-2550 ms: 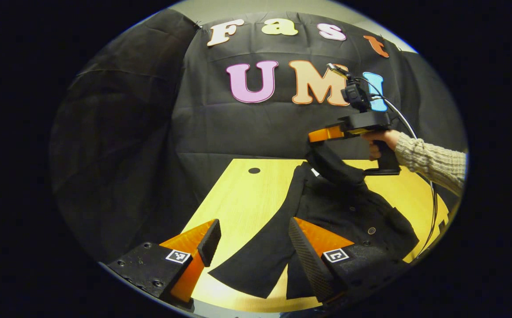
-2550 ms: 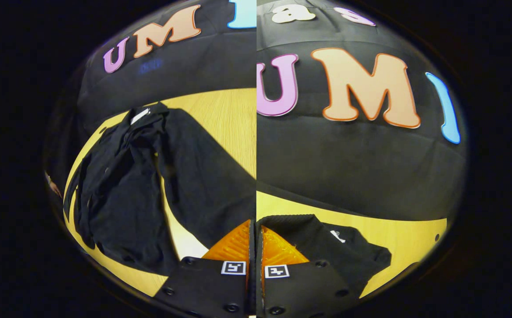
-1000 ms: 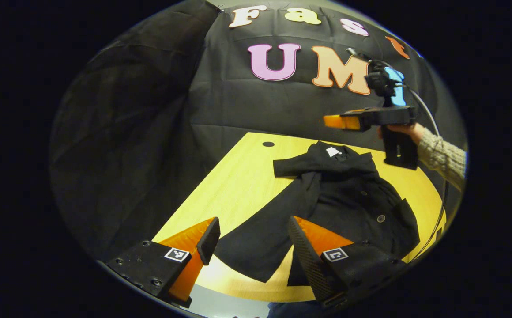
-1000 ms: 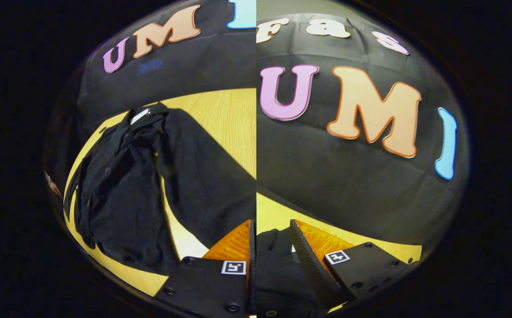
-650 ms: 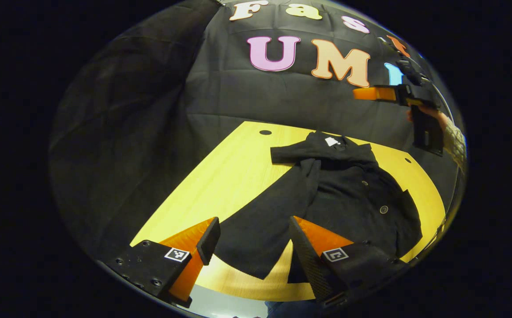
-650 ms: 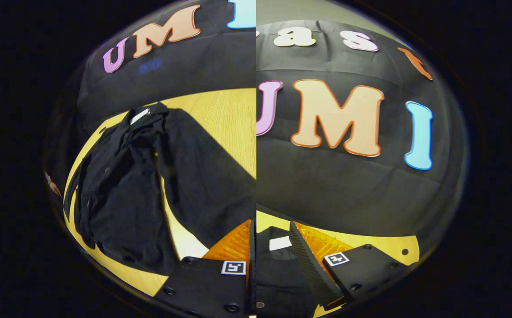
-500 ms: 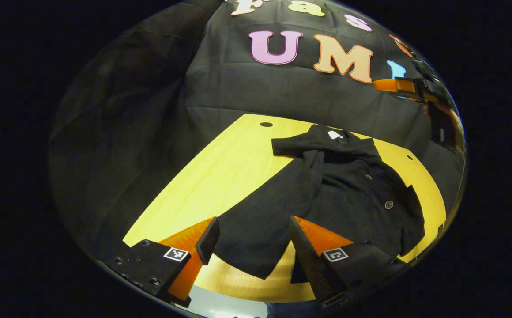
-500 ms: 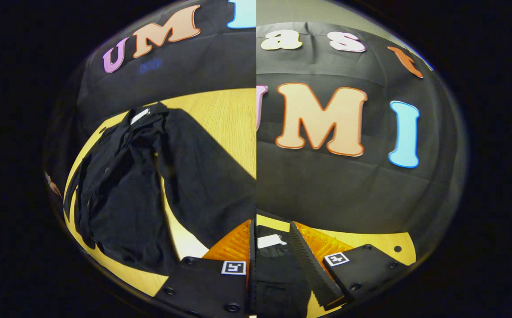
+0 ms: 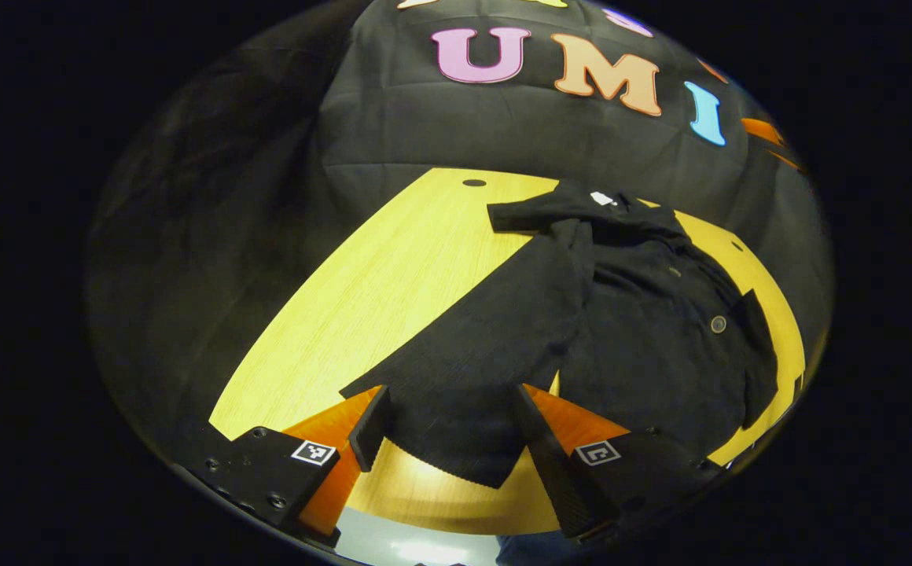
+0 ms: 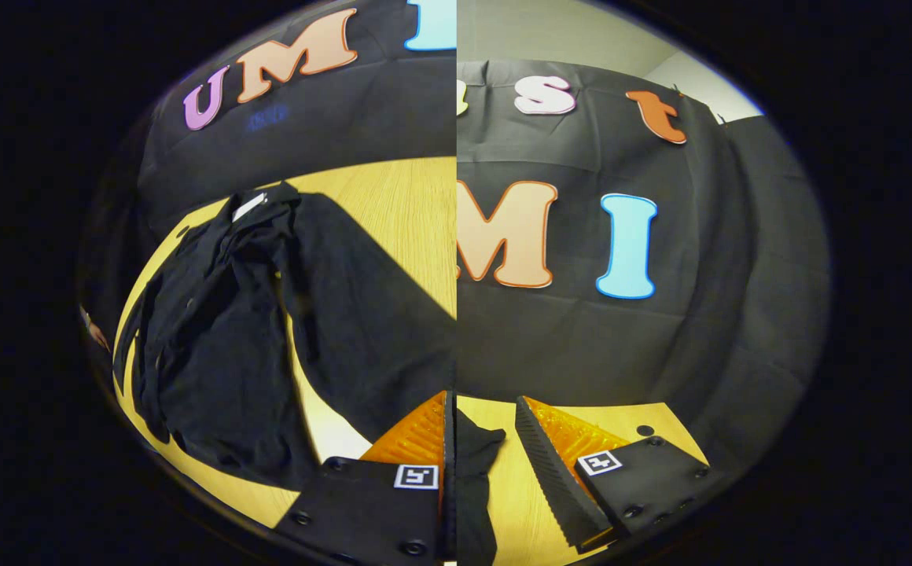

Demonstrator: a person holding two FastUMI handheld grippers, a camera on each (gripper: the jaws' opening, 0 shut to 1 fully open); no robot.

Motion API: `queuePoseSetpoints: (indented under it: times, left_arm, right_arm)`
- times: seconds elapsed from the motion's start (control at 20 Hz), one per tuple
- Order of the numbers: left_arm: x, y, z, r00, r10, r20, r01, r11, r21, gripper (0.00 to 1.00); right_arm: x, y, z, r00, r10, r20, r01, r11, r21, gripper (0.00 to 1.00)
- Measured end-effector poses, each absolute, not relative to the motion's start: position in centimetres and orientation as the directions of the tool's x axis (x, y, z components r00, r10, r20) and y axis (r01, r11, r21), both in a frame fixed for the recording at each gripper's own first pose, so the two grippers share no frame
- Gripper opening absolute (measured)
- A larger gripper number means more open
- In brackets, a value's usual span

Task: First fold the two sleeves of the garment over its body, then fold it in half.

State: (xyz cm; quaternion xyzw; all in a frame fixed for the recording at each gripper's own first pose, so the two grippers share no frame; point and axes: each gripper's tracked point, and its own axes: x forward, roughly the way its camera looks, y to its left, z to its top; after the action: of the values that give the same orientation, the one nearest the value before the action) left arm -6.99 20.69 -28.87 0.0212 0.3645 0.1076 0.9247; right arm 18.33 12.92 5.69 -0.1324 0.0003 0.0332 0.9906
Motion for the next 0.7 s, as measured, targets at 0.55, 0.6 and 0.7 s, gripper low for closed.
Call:
queuePoseSetpoints:
  times: [0.55, 0.6, 0.7]
  left_arm:
    - [-8.1, 20.5, -30.2, 0.697, 0.192, -0.691, -0.133, 0.981, 0.138, 0.96]
    - [-8.0, 20.5, -30.2, 0.697, 0.188, -0.692, -0.132, 0.982, 0.135, 0.95]
    - [-8.0, 20.3, -30.4, 0.698, 0.186, -0.692, -0.122, 0.982, 0.141, 0.89]
  right_arm:
    - [15.0, 7.0, 2.4, 0.995, -0.035, -0.092, 0.016, 0.980, -0.196, 0.49]
    - [15.0, 6.9, 1.9, 0.994, -0.032, -0.104, 0.012, 0.981, -0.193, 0.49]
    - [15.2, 7.1, 1.5, 0.993, -0.018, -0.117, -0.004, 0.983, -0.186, 0.50]
